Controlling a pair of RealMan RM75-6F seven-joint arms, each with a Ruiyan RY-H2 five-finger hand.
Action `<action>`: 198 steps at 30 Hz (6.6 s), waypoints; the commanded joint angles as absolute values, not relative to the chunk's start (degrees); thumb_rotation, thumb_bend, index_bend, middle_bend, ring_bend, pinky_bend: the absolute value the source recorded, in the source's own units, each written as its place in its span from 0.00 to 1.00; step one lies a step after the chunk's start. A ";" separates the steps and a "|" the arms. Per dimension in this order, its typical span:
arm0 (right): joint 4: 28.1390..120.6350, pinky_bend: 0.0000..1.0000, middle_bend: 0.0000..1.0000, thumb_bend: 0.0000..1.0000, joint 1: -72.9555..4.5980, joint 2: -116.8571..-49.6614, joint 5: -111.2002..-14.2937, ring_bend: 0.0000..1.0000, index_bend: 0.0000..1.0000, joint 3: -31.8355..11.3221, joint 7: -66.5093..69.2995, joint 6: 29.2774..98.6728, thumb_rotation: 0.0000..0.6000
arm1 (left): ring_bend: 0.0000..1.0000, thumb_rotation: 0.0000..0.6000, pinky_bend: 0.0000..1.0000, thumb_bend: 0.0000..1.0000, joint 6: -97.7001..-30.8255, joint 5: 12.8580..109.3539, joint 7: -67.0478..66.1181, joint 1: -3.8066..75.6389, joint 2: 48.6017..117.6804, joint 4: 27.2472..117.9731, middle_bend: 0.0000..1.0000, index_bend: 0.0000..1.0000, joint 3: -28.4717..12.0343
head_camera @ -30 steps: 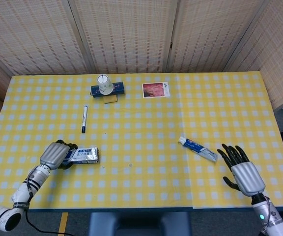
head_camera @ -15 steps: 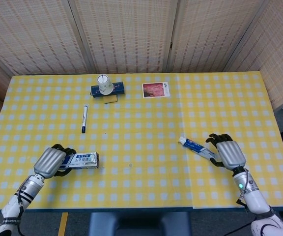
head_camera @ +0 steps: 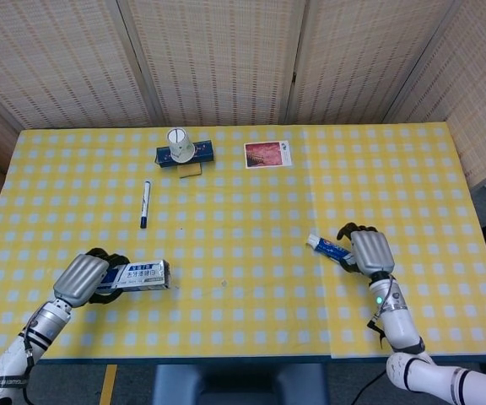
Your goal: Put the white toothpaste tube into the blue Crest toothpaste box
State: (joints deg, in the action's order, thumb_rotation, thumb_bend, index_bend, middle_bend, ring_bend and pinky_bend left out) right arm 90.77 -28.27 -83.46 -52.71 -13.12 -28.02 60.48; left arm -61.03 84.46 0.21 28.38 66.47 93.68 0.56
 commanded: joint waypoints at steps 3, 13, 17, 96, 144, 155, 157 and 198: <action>89.88 0.28 0.27 0.31 -31.78 -85.39 -44.19 0.31 0.41 -14.57 -34.90 61.22 1.00 | 0.52 1.00 0.30 0.34 -61.33 85.46 2.19 28.20 65.40 93.35 0.55 0.41 0.73; 85.98 0.28 0.26 0.31 -37.35 -88.14 -32.50 0.30 0.41 -15.03 -40.05 57.72 1.00 | 0.51 1.00 0.29 0.34 -60.99 86.40 5.97 28.34 64.68 91.32 0.55 0.41 0.72; 84.52 0.28 0.24 0.31 -40.12 -89.28 -26.90 0.30 0.41 -14.82 -43.19 56.72 1.00 | 0.51 1.00 0.29 0.34 -60.52 86.71 7.79 28.69 65.01 89.92 0.55 0.41 0.61; 110.51 0.79 0.55 0.63 -30.46 -77.90 -73.28 0.78 0.76 -17.78 30.91 63.15 1.00 | 0.52 1.00 0.30 0.32 -55.72 86.00 21.73 29.13 62.02 102.44 0.56 0.39 -0.77; 113.11 0.79 0.54 0.63 -35.94 -79.87 -80.77 0.78 0.76 -18.86 54.21 59.15 1.00 | 0.50 1.00 0.31 0.31 -56.42 104.70 71.23 44.92 65.07 96.05 0.56 0.38 8.47; 113.51 0.79 0.54 0.63 -36.69 -80.54 -80.89 0.78 0.76 -18.33 55.71 59.13 1.00 | 0.50 1.00 0.31 0.31 -56.41 102.53 70.43 46.26 67.14 95.03 0.56 0.38 8.66; 113.31 0.79 0.54 0.63 -36.76 -80.75 -81.18 0.78 0.76 -18.13 55.12 59.40 1.00 | 0.50 1.00 0.31 0.31 -56.61 102.31 70.67 46.37 67.27 94.93 0.56 0.38 8.74; 94.95 0.79 0.54 0.63 -35.20 -95.41 -92.41 0.78 0.76 -11.18 78.25 74.77 1.00 | 0.52 1.00 0.32 0.31 -66.84 102.42 85.84 46.00 68.39 91.61 0.57 0.40 9.73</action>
